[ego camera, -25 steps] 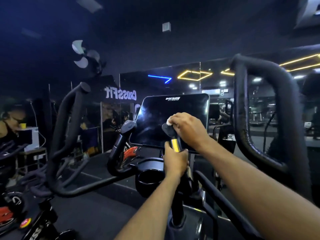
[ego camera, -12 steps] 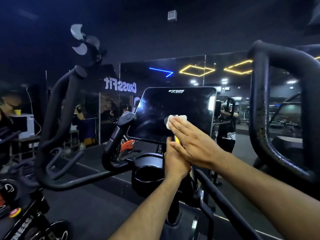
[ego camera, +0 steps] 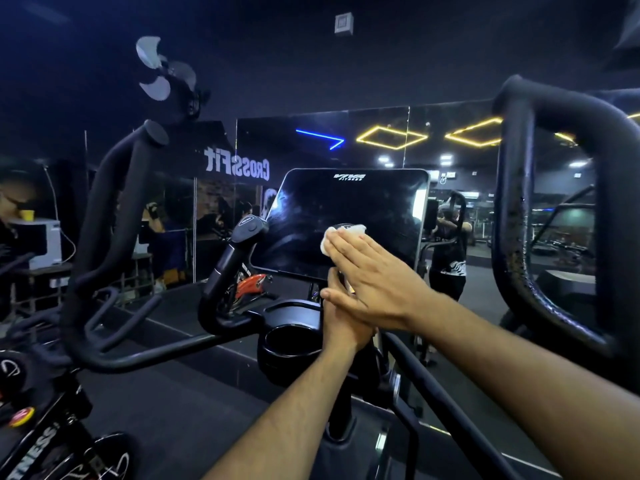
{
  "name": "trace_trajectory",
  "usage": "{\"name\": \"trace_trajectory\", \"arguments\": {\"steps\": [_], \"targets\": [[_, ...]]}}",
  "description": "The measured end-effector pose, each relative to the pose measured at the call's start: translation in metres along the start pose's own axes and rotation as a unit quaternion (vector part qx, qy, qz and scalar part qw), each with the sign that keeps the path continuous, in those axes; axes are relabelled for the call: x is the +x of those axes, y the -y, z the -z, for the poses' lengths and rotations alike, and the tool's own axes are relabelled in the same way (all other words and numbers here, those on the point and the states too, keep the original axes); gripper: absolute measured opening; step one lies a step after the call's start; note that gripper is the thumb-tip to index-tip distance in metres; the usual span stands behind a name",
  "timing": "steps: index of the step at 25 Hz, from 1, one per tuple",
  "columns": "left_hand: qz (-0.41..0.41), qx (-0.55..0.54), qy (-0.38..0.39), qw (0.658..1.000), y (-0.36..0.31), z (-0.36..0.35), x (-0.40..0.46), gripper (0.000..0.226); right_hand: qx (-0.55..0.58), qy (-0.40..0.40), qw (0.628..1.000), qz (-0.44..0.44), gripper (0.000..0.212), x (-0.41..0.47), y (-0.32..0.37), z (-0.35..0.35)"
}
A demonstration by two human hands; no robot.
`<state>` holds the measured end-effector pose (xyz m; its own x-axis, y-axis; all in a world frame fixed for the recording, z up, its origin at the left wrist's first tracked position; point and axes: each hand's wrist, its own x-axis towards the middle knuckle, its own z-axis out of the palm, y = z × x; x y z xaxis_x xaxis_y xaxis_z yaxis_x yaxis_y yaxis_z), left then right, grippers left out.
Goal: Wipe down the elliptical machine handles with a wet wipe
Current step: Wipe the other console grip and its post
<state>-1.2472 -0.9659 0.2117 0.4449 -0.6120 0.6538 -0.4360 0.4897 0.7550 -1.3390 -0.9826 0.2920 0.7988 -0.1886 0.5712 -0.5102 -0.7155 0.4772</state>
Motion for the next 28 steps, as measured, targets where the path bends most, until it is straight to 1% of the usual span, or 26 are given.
{"name": "trace_trajectory", "arguments": {"steps": [1,2,3,4,5,6,7,8,9,10,11,12,13,14,15,16,17,18,19,20,22,24,25,26,27,28], "targets": [[0.009,0.028,0.002,1.0,-0.002,-0.001,0.001,0.028,0.001,0.011,1.0,-0.006,0.091,0.007,-0.006,0.004],[0.016,0.033,0.001,0.999,-0.005,-0.002,0.001,0.023,0.018,0.018,0.999,-0.021,0.093,0.011,-0.01,0.005],[0.031,0.029,0.006,0.999,-0.004,-0.001,0.0,0.025,0.05,0.015,0.998,-0.044,0.092,0.01,-0.012,0.005],[0.008,0.075,-0.003,0.997,-0.006,0.001,0.002,0.033,0.085,0.007,0.994,-0.07,0.089,0.003,-0.006,0.005],[0.012,0.037,0.011,0.999,-0.005,0.004,0.002,0.042,0.11,-0.002,0.99,-0.087,0.086,-0.007,0.004,0.002],[-0.015,0.02,-0.017,1.0,-0.002,0.003,0.001,0.044,0.118,-0.008,0.988,-0.1,0.086,-0.019,0.017,-0.001],[-0.028,-0.018,-0.039,0.999,-0.003,0.001,-0.002,0.038,0.101,-0.015,0.989,-0.104,0.087,-0.025,0.028,-0.004],[-0.028,-0.033,-0.072,0.996,0.0,-0.002,-0.003,0.037,0.072,-0.02,0.993,-0.095,0.09,-0.025,0.033,-0.005],[-0.036,-0.023,-0.1,0.994,0.01,-0.008,-0.001,0.046,0.043,-0.022,0.996,-0.078,0.094,-0.018,0.032,-0.005],[-0.051,-0.018,-0.103,0.993,0.019,-0.012,0.002,0.044,0.014,-0.017,0.998,-0.058,0.097,-0.007,0.027,-0.003],[-0.02,-0.018,-0.081,0.996,0.024,-0.012,0.005,0.047,-0.012,-0.001,0.999,-0.036,0.099,0.005,0.02,0.001],[0.044,-0.051,-0.03,0.997,0.02,-0.01,0.004,0.062,-0.026,0.016,0.999,-0.013,0.099,0.017,0.011,0.005],[0.093,-0.085,0.0,0.992,0.012,-0.009,0.004,0.063,-0.024,0.026,0.999,0.003,0.094,0.027,0.002,0.01],[0.124,-0.107,0.001,0.987,-0.003,-0.004,0.003,0.052,-0.001,0.03,1.0,0.007,0.085,0.036,-0.007,0.014],[0.136,-0.116,0.003,0.984,-0.012,0.0,0.002,0.041,0.047,0.03,0.998,-0.004,0.07,0.04,-0.014,0.019],[0.14,-0.123,-0.001,0.982,-0.017,0.0,0.002,0.036,0.129,0.022,0.991,-0.032,0.055,0.04,-0.019,0.022],[0.143,-0.128,0.003,0.981,-0.021,0.002,-0.002,0.034,0.233,-0.009,0.97,-0.073,0.042,0.037,-0.021,0.022],[0.137,-0.129,0.004,0.982,-0.024,0.004,-0.006,0.034,0.335,-0.051,0.933,-0.124,0.036,0.03,-0.02,0.02],[0.139,-0.129,0.009,0.982,-0.026,0.005,-0.007,0.034,0.419,-0.087,0.888,-0.17,0.036,0.02,-0.014,0.016],[0.147,-0.13,0.004,0.981,-0.025,0.005,-0.005,0.034,0.479,-0.112,0.847,-0.201,0.038,0.008,-0.005,0.01],[0.145,-0.098,-0.009,0.985,-0.025,0.005,-0.002,0.033,0.553,-0.126,0.793,-0.224,0.044,-0.011,0.014,-0.002],[0.132,-0.077,-0.003,0.988,-0.027,0.006,-0.005,0.031,0.597,-0.103,0.764,-0.223,0.049,-0.024,0.026,-0.006],[0.122,-0.069,0.02,0.99,-0.026,0.009,-0.004,0.031,0.613,-0.095,0.752,-0.223,0.05,-0.024,0.026,-0.007],[0.118,-0.043,0.065,0.99,-0.023,0.018,-0.001,0.032,0.628,-0.095,0.739,-0.224,0.052,-0.022,0.027,-0.005],[0.109,-0.014,0.103,0.989,-0.02,0.033,0.006,0.037,0.642,-0.103,0.726,-0.224,0.057,-0.019,0.027,-0.005],[0.082,0.012,0.116,0.99,-0.02,0.052,0.014,0.048,0.658,-0.117,0.71,-0.223,0.063,-0.015,0.025,-0.005]]}}
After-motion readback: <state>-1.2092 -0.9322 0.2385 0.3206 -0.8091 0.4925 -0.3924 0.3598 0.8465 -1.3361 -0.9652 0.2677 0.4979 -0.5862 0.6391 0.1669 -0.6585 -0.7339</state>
